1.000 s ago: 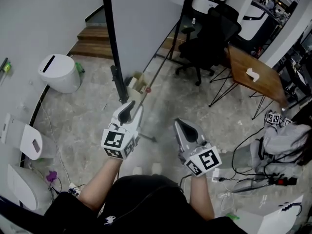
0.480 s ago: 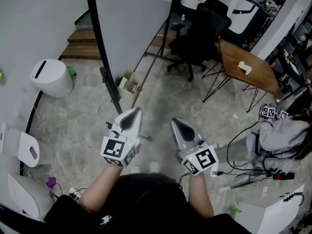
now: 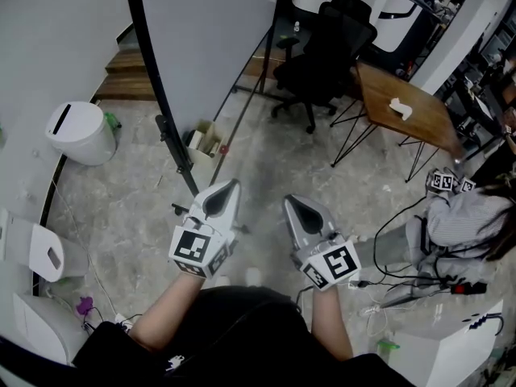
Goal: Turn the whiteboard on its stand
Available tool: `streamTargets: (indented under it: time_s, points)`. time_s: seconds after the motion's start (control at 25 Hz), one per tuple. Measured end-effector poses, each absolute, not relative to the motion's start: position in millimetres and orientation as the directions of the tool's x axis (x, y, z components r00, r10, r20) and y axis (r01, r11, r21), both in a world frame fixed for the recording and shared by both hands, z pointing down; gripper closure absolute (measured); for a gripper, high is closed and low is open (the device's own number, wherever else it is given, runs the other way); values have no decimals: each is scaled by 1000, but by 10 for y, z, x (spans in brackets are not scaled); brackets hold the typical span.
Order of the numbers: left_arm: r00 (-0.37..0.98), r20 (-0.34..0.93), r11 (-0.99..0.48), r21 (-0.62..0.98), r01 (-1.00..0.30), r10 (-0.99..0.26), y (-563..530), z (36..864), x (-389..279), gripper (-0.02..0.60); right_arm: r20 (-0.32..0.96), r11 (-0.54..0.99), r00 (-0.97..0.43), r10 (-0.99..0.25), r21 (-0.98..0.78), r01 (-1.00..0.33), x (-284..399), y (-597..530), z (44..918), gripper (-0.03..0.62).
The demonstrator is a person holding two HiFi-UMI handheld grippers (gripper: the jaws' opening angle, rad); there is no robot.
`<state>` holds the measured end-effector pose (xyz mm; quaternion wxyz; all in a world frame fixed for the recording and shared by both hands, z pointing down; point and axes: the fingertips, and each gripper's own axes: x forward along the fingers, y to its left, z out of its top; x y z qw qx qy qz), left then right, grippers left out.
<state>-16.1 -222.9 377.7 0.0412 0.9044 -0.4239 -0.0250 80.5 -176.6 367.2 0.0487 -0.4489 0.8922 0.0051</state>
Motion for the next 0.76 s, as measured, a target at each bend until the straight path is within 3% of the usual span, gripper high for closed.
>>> streamTargets:
  time_s: [0.76]
  points:
    - [633,19,-628,101,-772,-774,-2725,3886,150,578,-83,597,-593,-801,-50,-801,1129,-2243,3749,589]
